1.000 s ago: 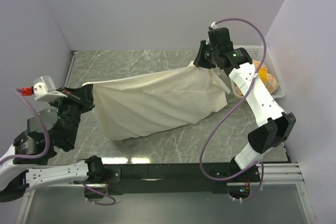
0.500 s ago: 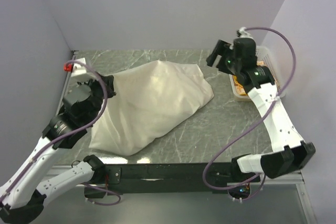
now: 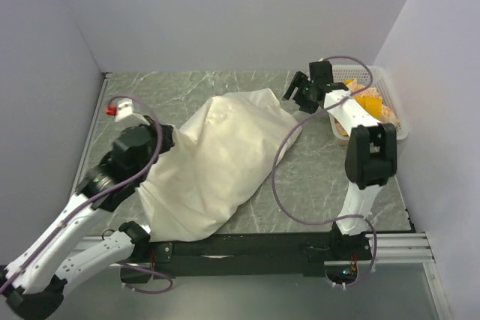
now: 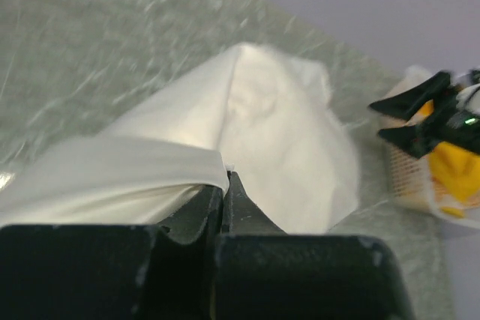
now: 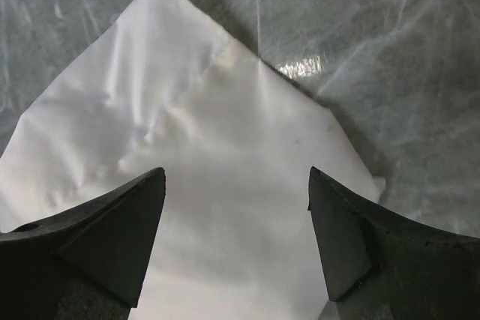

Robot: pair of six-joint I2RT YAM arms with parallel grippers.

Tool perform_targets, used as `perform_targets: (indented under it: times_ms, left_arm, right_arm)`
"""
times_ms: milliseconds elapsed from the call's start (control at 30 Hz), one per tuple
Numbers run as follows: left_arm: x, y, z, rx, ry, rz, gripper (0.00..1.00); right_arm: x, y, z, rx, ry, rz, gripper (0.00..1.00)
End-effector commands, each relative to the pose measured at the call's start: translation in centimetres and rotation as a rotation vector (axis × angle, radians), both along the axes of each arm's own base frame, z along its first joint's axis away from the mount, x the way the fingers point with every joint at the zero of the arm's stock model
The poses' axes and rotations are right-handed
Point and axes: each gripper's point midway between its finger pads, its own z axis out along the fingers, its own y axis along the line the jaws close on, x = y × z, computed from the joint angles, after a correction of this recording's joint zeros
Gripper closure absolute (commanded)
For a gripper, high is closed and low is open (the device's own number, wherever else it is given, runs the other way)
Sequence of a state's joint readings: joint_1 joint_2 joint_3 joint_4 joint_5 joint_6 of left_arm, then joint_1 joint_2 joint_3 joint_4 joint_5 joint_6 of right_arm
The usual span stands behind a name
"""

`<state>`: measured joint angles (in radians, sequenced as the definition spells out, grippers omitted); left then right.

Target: Put the pillow into the pillowcase

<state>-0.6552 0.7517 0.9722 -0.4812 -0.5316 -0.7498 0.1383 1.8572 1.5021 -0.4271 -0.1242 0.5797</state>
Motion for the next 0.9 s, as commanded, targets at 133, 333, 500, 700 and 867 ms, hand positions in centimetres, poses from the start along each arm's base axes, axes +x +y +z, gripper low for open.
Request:
perform_targets:
  times_ms: [133, 333, 500, 700, 867]
  left_arm:
    - [1.4, 1.4, -8.3, -0.119, 0.195, 0.138, 0.99]
    - [2.0, 2.5, -9.7, -0.152, 0.212, 0.137, 0.99]
    - [2.7, 3.5, -9.7, -0.144, 0.215, 0.151, 0.99]
    - [4.6, 5.4, -8.9, -0.153, 0.202, 0.201, 0.99]
    - [7.0, 7.2, -5.6, -0.154, 0.145, 0.238, 0.99]
  right_arm:
    - [8.0, 3.6, -1.3, 0.076, -0.102, 0.053, 0.15]
    - [10.1, 5.3, -4.8, 0.138, -0.075, 0.065, 0.15]
    - [9.8, 6.8, -7.1, 0.147, -0.024, 0.088, 0.17]
    - [8.6, 9.3, -6.7, 0.188, -0.016, 0.163, 0.27]
    - [7.7, 9.6, -2.0, 0.207, -0.062, 0.216, 0.72]
